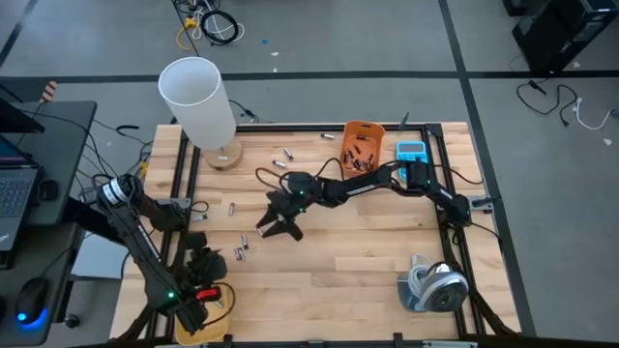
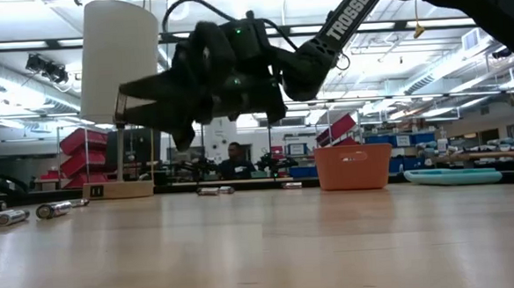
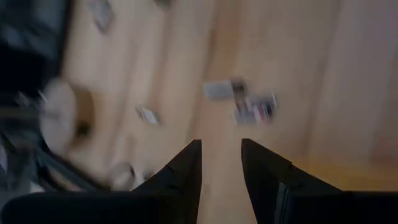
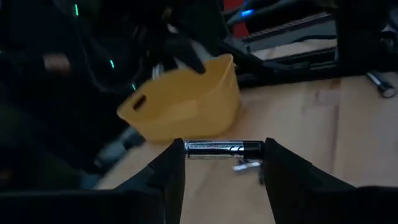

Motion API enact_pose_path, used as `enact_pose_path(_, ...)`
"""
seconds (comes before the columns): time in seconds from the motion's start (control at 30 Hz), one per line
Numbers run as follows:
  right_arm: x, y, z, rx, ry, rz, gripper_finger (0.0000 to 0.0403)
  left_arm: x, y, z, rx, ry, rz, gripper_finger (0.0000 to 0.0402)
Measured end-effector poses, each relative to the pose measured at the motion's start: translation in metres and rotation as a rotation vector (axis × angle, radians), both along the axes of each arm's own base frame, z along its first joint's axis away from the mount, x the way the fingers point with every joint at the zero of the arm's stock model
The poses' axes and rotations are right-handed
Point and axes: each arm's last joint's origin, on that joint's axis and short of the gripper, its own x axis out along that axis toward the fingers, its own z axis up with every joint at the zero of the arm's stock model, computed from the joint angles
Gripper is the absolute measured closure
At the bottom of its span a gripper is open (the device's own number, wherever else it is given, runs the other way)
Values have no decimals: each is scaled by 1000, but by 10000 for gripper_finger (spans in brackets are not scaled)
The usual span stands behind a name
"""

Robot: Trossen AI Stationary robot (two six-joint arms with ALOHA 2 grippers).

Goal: Sort batteries
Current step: Put the silver battery into the yellow bin

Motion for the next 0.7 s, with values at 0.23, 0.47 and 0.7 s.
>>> enact_pose_path(0.23, 1, 1, 10, 191, 41, 19, 235, 9, 11, 10, 253, -246, -110, 286)
enact_pose_path(0.47, 1, 5, 14, 196, 10, 36, 235, 29, 18, 11, 408, -271, -222, 286)
enact_pose_path(0.7, 1, 5, 17, 202, -14, 41, 235, 48, 27, 10, 407, -278, -179, 286)
